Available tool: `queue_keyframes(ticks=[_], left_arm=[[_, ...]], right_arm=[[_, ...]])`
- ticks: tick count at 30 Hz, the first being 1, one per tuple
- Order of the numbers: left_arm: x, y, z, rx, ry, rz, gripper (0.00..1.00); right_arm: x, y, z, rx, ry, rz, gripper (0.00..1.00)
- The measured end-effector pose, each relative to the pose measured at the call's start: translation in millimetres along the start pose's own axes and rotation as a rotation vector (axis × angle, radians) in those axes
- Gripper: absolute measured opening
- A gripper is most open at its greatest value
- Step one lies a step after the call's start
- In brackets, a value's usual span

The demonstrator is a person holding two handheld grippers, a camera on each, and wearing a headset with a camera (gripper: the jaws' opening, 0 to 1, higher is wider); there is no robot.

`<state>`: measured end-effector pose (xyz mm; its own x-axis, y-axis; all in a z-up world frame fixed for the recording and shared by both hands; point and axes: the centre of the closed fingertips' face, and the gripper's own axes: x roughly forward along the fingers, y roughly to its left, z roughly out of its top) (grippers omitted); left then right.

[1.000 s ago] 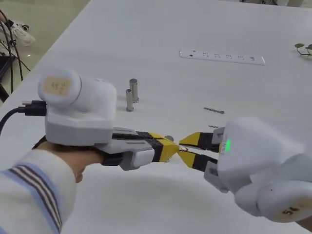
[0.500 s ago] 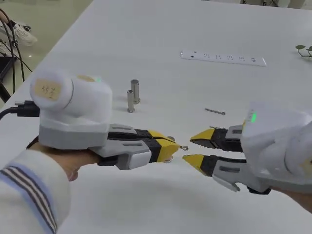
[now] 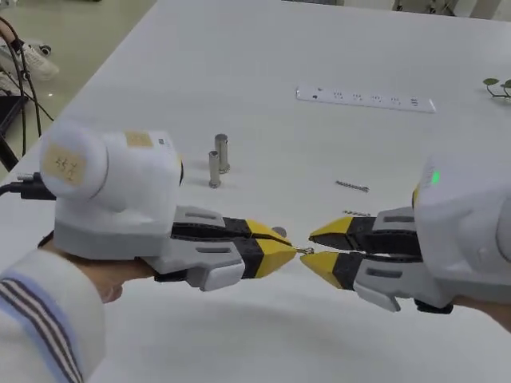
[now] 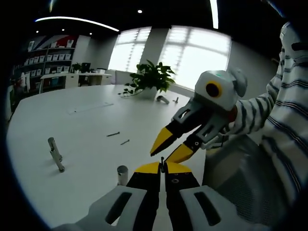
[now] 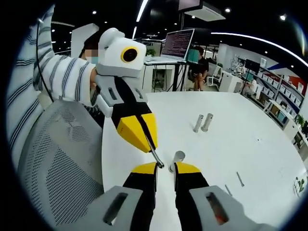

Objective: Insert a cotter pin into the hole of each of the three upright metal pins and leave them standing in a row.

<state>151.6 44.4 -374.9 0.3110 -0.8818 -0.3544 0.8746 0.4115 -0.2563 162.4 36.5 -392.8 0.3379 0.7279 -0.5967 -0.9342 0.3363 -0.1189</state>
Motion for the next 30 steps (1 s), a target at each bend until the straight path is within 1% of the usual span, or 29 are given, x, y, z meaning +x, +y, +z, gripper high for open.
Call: queue_keyframes(ticks=[2, 4, 8, 10, 12, 14, 17, 19, 23, 25, 27, 28, 29, 30], left_arm=[[-0.1, -1.6, -0.8, 0.012, 0.005, -0.010, 0.00], [-0.1, -4.1, -1.7, 0.053, 0.010, -0.024, 0.00], [0.9, -6.4, -3.5, 0.095, 0.016, -0.036, 0.00], [1.5, -7.9, -5.2, 0.120, 0.024, -0.045, 0.00], [2.3, -10.4, -8.7, 0.155, 0.044, -0.058, 0.00], [2.9, -11.5, -10.6, 0.176, 0.054, -0.064, 0.00], [3.7, -11.5, -12.5, 0.168, 0.061, -0.064, 0.00], [4.2, -11.1, -13.9, 0.210, 0.065, -0.064, 0.00], [6.3, -12.7, -16.4, 0.222, 0.077, -0.074, 0.00], [7.9, -12.4, -20.3, 0.243, 0.096, -0.078, 0.00], [9.1, -11.8, -23.3, 0.240, 0.108, -0.082, 0.00], [9.4, -11.1, -23.7, 0.241, 0.109, -0.080, 0.00], [9.7, -8.1, -24.2, 0.245, 0.110, -0.063, 0.00], [9.8, -7.3, -24.7, 0.246, 0.113, -0.060, 0.00]], right_arm=[[-0.7, 3.8, -0.7, -0.012, 0.004, 0.017, 0.06], [-1.4, 7.2, -1.5, -0.016, 0.008, 0.032, 0.05], [-2.3, 12.8, -3.6, -0.027, 0.017, 0.064, 0.01], [-2.3, 15.3, -5.2, -0.027, 0.022, 0.079, 0.00], [-2.1, 18.4, -8.0, -0.028, 0.032, 0.098, 0.00], [-1.9, 20.1, -9.7, -0.029, 0.037, 0.110, 0.00], [-2.0, 21.6, -11.8, -0.032, 0.042, 0.123, 0.00], [-2.6, 21.7, -12.4, -0.031, 0.042, 0.130, 0.00], [-3.4, 23.1, -14.7, -0.038, 0.050, 0.150, 0.00], [-3.5, 23.3, -16.5, -0.058, 0.056, 0.156, 0.00], [-3.9, 23.8, -17.6, -0.068, 0.060, 0.160, 0.00], [-4.0, 23.4, -17.8, -0.069, 0.061, 0.157, 0.00], [-4.3, 23.1, -18.3, -0.071, 0.063, 0.157, 0.00], [-4.8, 23.1, -19.0, -0.074, 0.067, 0.159, 0.00]])
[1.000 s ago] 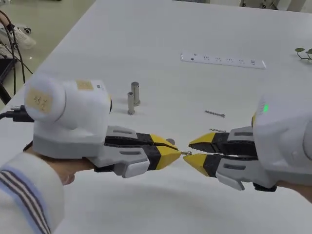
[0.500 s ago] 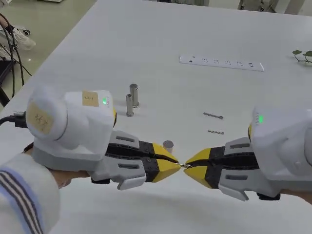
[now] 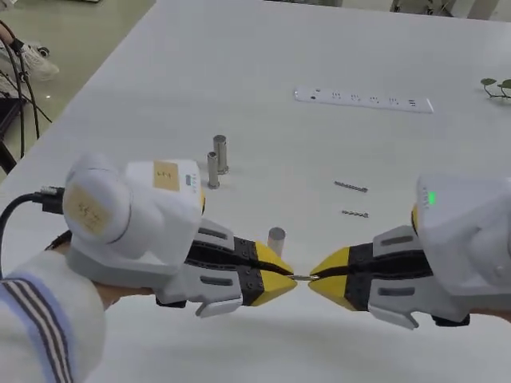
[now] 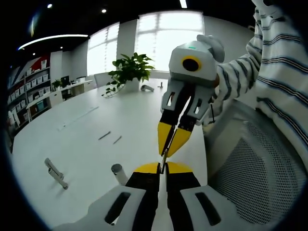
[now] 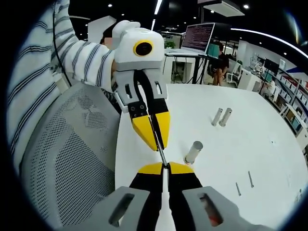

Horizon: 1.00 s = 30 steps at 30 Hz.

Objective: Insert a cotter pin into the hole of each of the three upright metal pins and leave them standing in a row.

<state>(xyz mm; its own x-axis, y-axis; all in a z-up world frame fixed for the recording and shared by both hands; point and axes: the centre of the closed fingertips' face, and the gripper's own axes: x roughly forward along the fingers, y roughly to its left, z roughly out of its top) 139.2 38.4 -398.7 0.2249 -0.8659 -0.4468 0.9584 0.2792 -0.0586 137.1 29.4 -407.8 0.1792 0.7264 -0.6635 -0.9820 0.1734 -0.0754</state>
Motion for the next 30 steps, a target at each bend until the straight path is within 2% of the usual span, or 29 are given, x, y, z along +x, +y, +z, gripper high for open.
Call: queue_keyframes(ticks=[2, 5, 10, 14, 16, 19, 22, 28, 30], left_arm=[[-0.1, 4.7, -5.0, 0.007, 0.024, 0.017, 0.00], [-0.8, 8.3, -6.2, -0.002, 0.025, 0.028, 0.01], [-2.6, 19.1, -9.2, -0.025, 0.029, 0.068, 0.16], [-4.5, 30.8, -12.6, -0.045, 0.040, 0.107, 0.18], [-6.5, 43.1, -15.1, -0.055, 0.049, 0.165, 0.19], [-6.8, 54.3, -18.3, -0.059, 0.065, 0.199, 0.21], [-6.2, 59.7, -18.8, -0.069, 0.064, 0.209, 0.24], [-1.4, 66.0, -21.1, -0.073, 0.083, 0.199, 0.25], [0.8, 69.0, -21.9, -0.071, 0.092, 0.199, 0.25]], right_arm=[[-1.5, -0.8, -0.4, -0.004, 0.000, 0.002, 0.00], [-3.4, -4.2, -2.5, -0.013, 0.008, -0.002, 0.00], [-6.4, -14.5, -6.4, -0.018, 0.020, -0.020, 0.00], [-6.8, -23.4, -9.9, -0.023, 0.035, -0.030, 0.00], [-6.1, -27.4, -13.1, -0.028, 0.049, -0.032, 0.00], [-2.5, -36.7, -21.6, -0.029, 0.073, -0.038, 0.00], [1.3, -45.5, -30.5, -0.027, 0.095, -0.038, 0.00], [5.5, -54.3, -38.8, -0.047, 0.138, -0.036, 0.00], [10.1, -61.5, -43.2, -0.053, 0.148, -0.035, 0.00]])
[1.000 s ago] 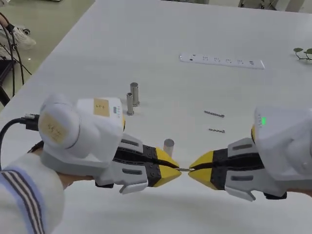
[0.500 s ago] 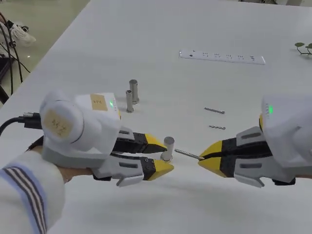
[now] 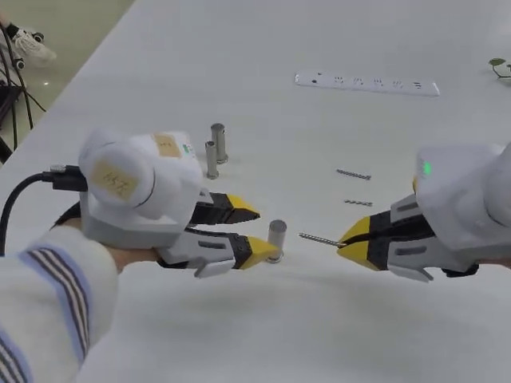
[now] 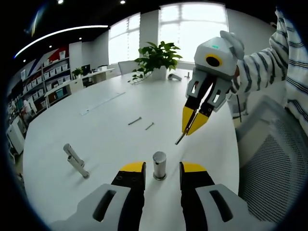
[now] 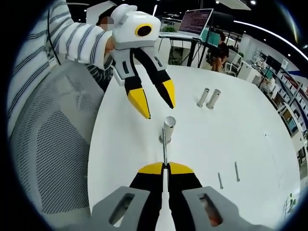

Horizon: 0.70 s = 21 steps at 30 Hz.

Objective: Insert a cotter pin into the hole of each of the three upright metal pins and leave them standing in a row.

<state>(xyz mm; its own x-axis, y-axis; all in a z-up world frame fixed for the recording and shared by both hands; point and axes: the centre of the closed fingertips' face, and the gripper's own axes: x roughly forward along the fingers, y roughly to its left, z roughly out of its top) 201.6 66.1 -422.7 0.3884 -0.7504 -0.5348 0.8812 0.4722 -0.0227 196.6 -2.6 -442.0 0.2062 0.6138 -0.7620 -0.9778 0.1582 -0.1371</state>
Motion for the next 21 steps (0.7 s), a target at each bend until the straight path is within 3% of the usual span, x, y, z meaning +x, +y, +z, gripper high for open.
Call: queue_keyframes(ticks=[8, 21], left_arm=[[8.6, 5.9, -0.5, 0.003, 0.014, -0.007, 0.21], [16.9, 3.2, 0.8, 0.000, 0.008, -0.037, 0.15]], right_arm=[[7.2, -14.4, -1.9, -0.031, 0.021, 0.012, 0.00], [15.4, -8.0, 2.1, -0.068, 0.031, 0.054, 0.00]])
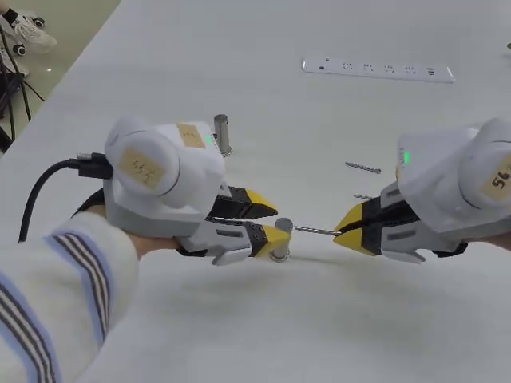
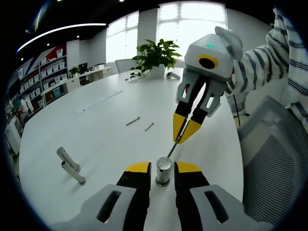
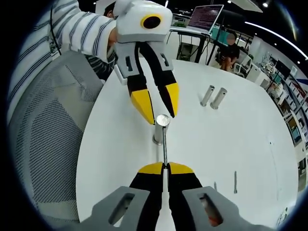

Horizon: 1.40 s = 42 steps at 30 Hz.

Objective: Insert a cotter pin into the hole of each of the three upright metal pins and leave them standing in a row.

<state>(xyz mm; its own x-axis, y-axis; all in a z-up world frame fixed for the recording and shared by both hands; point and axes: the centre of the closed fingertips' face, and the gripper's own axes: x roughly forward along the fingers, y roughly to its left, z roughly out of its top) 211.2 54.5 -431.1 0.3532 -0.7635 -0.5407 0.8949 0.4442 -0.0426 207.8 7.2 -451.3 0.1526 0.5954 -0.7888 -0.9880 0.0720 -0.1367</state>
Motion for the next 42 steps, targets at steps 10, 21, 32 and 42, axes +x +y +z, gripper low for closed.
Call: queue_keyframes(ticks=[10, 21, 32, 42], left_arm=[[0.8, -0.8, -2.0, 0.011, 0.014, -0.012, 0.11], [-0.4, -1.0, -1.2, -0.011, 0.026, -0.013, 0.09], [1.0, -0.7, -1.5, -0.037, 0.034, -0.030, 0.09], [3.2, -1.4, -1.8, -0.020, 0.042, -0.037, 0.09]], right_arm=[[0.9, 1.2, 4.0, -0.013, -0.005, 0.009, 0.00], [1.0, -3.6, 15.4, -0.017, -0.039, 0.014, 0.00], [14.6, 0.4, 25.6, 0.012, -0.082, 0.026, 0.00], [18.2, 4.8, 34.9, 0.020, -0.124, 0.057, 0.00]])
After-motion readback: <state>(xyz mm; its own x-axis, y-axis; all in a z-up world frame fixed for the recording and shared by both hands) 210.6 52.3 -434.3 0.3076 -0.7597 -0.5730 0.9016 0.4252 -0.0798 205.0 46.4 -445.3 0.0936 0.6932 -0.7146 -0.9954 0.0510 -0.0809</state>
